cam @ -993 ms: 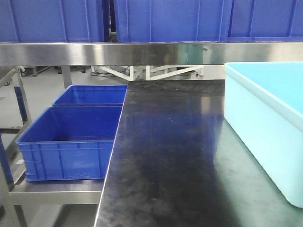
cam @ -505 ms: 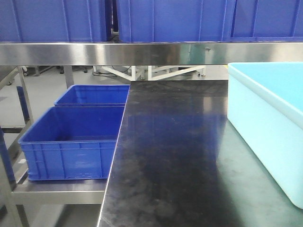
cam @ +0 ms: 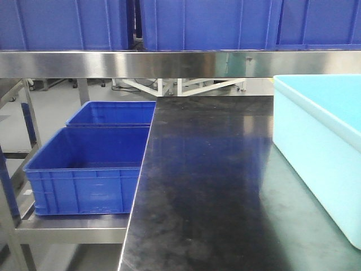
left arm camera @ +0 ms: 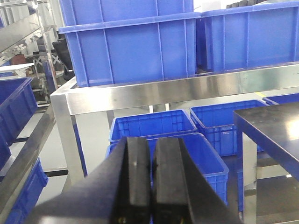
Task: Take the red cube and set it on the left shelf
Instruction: 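Raise the red cube out of the cyan bin with the right gripper, then drive the base across the room holding the red cube in the right gripper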
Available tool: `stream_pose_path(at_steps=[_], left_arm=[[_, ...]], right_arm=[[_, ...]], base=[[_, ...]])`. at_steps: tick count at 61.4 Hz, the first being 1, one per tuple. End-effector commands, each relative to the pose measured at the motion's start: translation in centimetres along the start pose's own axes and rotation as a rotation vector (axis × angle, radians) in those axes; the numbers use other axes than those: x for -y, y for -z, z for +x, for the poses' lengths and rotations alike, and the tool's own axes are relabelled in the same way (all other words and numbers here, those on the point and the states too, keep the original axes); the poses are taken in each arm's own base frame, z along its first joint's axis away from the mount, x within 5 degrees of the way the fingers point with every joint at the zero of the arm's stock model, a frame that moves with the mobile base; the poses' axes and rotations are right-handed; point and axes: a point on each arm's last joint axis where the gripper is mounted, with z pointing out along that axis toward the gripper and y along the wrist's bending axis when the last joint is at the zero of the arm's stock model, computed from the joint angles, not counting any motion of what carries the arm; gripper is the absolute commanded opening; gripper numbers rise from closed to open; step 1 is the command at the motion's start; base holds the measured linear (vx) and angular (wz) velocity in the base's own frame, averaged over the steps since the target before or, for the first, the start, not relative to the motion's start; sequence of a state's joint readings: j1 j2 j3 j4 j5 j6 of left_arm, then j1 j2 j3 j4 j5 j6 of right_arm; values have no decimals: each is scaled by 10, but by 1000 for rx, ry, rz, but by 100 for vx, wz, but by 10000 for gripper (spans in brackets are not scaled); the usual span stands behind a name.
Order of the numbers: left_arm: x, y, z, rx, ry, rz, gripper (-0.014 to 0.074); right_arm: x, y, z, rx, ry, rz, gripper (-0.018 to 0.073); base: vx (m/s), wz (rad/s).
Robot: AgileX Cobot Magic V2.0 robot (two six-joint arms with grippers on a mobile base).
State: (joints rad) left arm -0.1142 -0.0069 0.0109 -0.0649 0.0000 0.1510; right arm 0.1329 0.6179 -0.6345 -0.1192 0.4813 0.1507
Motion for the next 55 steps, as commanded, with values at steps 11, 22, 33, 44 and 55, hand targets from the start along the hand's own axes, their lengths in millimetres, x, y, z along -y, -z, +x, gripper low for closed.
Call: stream_pose_path(at_steps=[11, 22, 33, 44, 55], left_arm=[[0, -1, 0, 53, 1, -4, 106], [0, -1, 0, 53, 1, -4, 106], [0, -1, 0, 53, 1, -4, 106], [0, -1, 0, 53, 1, -4, 106], [0, -1, 0, 53, 1, -4, 106]], right_arm=[[-1, 4, -16, 108, 7, -13, 57], [-1, 4, -16, 108, 7, -13, 57], [-1, 4, -16, 108, 7, -13, 57], [-1, 4, -16, 107, 7, -13, 57], [-1, 4, -16, 108, 7, -13, 57]], base=[[0, 0], [0, 0], [-4, 0], [-6, 12], [-9, 34]])
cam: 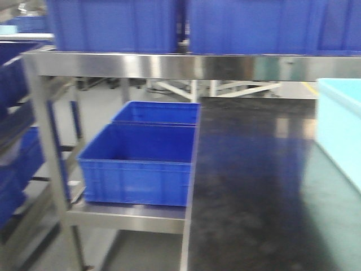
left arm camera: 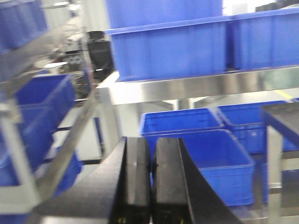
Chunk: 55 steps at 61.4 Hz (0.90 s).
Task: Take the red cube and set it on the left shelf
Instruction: 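Drive the base across the room holding the red cube in the right gripper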
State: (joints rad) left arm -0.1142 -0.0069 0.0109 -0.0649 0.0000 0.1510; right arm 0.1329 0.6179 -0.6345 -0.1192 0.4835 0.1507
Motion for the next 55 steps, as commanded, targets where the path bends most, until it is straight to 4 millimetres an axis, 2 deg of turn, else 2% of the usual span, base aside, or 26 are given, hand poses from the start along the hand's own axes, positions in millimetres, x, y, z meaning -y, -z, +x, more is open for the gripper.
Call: stream_pose_path(at_steps=[1, 34, 55], left_arm=[[0, -1, 0, 53, 1, -4, 106], [0, -1, 0, 53, 1, -4, 106], [0, -1, 0, 53, 1, -4, 106]], right_arm=[[-1, 5, -16, 110, 7, -14, 57], [-1, 5, -16, 110, 7, -14, 57], [-1, 5, -16, 110, 7, -14, 57]], base=[[-7, 43], [-16, 42], [-20, 63]])
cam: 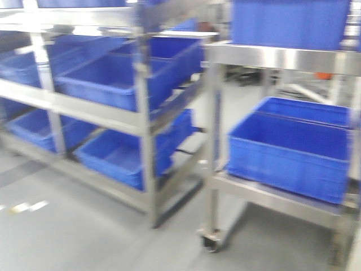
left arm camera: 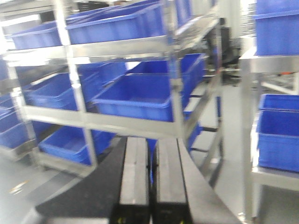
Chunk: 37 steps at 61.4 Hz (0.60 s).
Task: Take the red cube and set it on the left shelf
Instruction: 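Drive the base across the room holding the red cube in the right gripper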
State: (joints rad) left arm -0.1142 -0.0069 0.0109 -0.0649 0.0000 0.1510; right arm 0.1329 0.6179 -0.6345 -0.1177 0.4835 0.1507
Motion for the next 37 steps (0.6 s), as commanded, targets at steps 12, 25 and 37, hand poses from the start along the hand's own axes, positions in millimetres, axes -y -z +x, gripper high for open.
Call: stream_pose_path(at_steps=[12, 25, 37], left_arm=[[0, -1, 0, 53, 1, -4, 106], [0, -1, 0, 53, 1, -4, 106], [0, -1, 0, 53, 1, -4, 106]], right_arm=[[-1, 5, -16, 110, 8, -13, 57], [-1, 5, -16, 110, 8, -13, 57], [-1, 5, -16, 110, 8, -13, 57]], base=[[-25, 56], [-28, 51], [-30, 61]])
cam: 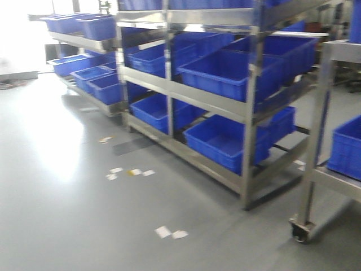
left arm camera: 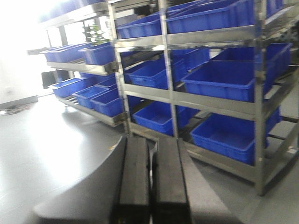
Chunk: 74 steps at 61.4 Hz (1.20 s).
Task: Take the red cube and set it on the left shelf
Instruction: 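Drive the base across the room holding the red cube in the right gripper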
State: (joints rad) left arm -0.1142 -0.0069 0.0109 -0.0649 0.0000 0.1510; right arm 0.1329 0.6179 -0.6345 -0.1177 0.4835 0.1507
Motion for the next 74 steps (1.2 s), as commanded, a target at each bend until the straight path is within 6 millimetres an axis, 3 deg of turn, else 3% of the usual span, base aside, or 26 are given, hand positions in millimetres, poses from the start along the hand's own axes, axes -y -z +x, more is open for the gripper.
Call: stream_pose_path(at_steps=[1, 35, 74], left_arm=[[0, -1, 0, 53, 1, -4, 106], [0, -1, 0, 53, 1, -4, 106], [0, -1, 0, 53, 1, -4, 106]], right_arm=[[-1, 5, -16, 110, 8, -13, 57], [-1, 5, -16, 110, 8, -13, 57], [-1, 5, -16, 110, 8, -13, 57]], base=[[-30, 67], [-37, 59], [-41, 38]])
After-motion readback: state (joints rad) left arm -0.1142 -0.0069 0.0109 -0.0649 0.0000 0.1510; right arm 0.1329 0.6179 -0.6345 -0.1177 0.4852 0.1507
